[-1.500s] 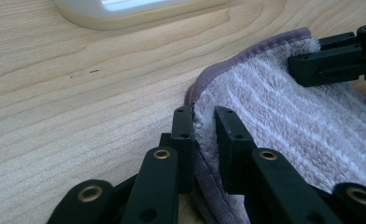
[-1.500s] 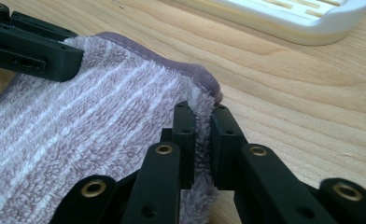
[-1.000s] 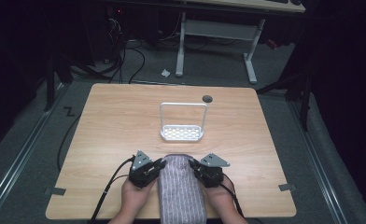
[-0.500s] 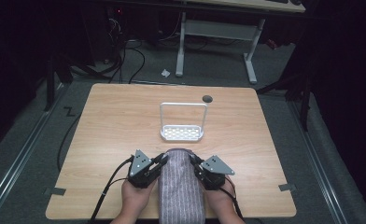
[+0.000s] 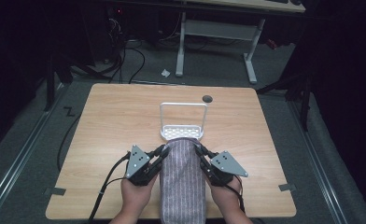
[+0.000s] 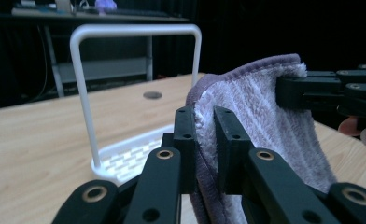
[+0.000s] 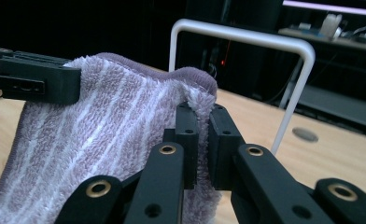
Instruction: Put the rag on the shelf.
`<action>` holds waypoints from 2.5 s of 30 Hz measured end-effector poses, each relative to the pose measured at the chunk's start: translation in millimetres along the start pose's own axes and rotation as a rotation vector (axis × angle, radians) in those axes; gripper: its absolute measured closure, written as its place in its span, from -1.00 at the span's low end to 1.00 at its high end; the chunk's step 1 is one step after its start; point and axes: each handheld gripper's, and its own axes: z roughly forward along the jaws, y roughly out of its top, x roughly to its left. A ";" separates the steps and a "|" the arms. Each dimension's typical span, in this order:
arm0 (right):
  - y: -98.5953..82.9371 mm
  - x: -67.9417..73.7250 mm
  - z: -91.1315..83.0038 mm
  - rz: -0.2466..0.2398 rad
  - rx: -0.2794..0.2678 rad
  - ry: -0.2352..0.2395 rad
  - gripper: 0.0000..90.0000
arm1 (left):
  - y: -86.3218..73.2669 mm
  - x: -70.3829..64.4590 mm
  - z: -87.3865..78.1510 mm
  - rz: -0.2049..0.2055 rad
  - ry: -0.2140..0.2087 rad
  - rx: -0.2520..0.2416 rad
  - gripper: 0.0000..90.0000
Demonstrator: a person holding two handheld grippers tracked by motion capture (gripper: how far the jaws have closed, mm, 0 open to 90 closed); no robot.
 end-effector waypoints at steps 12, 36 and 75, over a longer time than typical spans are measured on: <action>39.7 -3.4 -14.1 -0.019 -0.127 -0.016 0.88 | 44.5 -4.9 -5.5 0.064 -0.008 -0.092 0.79; 100.4 -16.1 -20.7 -0.043 -0.267 -0.048 0.88 | 100.2 -5.8 -10.2 0.174 0.012 -0.200 0.80; 132.7 -92.4 94.9 0.006 -0.119 -0.097 0.88 | 142.9 82.0 111.1 0.235 0.121 -0.042 0.80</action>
